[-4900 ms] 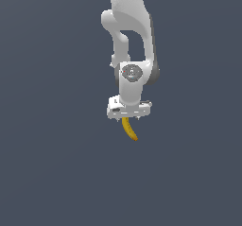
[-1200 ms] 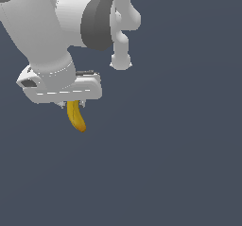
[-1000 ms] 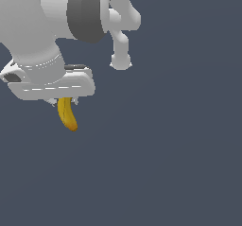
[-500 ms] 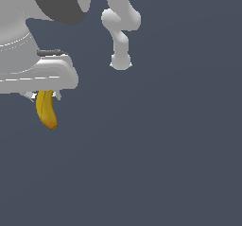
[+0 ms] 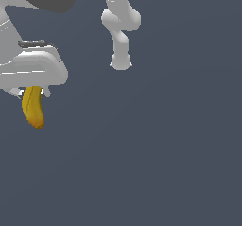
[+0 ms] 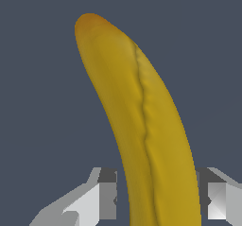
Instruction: Pick up the object and move it to a goal position.
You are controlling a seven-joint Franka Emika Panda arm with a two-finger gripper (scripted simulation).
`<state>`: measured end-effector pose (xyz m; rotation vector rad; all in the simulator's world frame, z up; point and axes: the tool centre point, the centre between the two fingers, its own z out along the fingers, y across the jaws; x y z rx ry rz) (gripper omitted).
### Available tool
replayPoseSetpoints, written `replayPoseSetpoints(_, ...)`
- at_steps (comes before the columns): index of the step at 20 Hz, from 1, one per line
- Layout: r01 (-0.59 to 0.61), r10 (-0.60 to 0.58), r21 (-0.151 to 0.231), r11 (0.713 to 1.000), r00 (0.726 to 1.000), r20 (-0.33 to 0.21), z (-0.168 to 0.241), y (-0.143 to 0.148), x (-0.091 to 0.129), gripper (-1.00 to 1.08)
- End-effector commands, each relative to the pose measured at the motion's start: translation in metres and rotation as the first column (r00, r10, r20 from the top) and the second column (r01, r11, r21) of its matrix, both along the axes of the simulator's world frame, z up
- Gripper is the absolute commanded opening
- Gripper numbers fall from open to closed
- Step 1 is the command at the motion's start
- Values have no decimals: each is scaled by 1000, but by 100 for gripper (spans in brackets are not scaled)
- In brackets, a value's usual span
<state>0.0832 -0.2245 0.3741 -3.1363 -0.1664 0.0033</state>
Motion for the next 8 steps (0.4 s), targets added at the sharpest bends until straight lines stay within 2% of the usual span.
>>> replayPoseSetpoints(1,0,0,-1,1000,1000,2,4,-2,1,-100)
replayPoseSetpoints(8,0,0,-1,1000,1000,2,7,-4,3,-100)
